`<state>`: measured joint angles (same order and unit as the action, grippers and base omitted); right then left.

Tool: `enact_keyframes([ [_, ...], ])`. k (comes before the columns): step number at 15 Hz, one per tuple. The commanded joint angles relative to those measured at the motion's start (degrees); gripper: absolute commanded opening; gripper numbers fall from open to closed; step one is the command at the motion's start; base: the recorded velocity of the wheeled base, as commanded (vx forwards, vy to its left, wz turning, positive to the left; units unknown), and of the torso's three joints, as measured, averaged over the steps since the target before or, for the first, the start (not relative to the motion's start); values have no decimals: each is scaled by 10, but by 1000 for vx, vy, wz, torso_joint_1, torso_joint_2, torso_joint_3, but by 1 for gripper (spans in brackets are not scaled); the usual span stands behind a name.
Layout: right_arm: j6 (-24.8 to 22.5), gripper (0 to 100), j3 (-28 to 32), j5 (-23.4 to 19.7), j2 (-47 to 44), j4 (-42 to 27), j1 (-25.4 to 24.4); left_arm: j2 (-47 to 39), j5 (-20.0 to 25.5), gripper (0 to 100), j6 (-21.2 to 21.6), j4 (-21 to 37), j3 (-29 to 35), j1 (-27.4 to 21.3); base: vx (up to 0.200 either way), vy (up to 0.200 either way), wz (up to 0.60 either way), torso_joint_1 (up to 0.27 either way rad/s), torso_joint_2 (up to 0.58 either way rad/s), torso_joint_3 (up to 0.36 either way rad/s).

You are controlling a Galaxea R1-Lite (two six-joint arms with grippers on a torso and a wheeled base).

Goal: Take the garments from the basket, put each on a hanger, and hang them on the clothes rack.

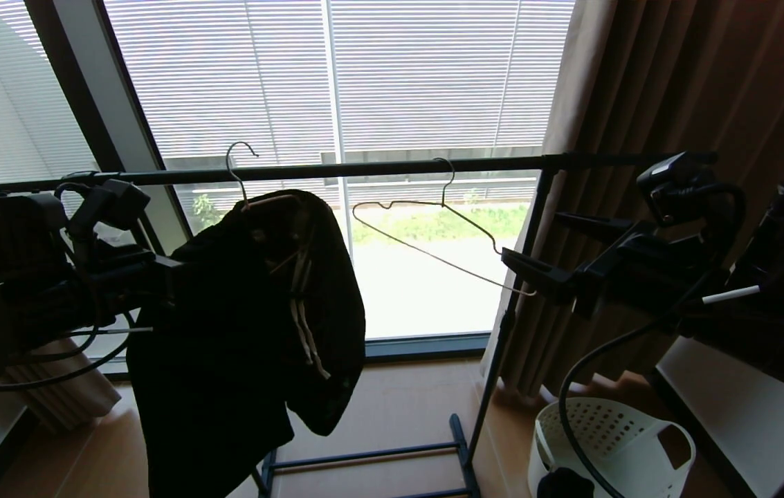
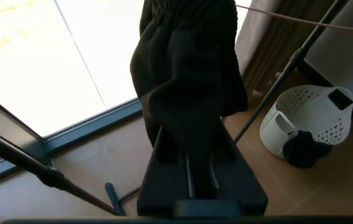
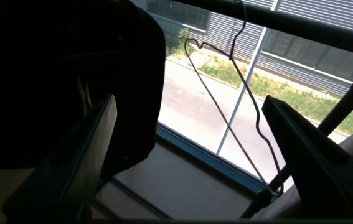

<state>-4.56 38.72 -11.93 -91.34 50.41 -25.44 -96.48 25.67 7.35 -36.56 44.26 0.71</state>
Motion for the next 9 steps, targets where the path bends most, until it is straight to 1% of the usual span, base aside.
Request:
enact_keyframes([
  [1,0,100,0,0,-1,0,0,-48,0,0,-1,-16,17,0,0,0,0,0,0,0],
  [4,-1,100,0,0,-1,0,0,-80,-11,0,-1,-31,41,3,0,0,0,0,0,0],
  [6,-1,100,0,0,-1,0,0,-92,-14,0,-17,-31,53,2,0,0,0,0,0,0],
  [9,-1,100,-1,0,-1,0,0,-104,-14,0,-23,-32,62,2,0,0,0,0,0,0],
])
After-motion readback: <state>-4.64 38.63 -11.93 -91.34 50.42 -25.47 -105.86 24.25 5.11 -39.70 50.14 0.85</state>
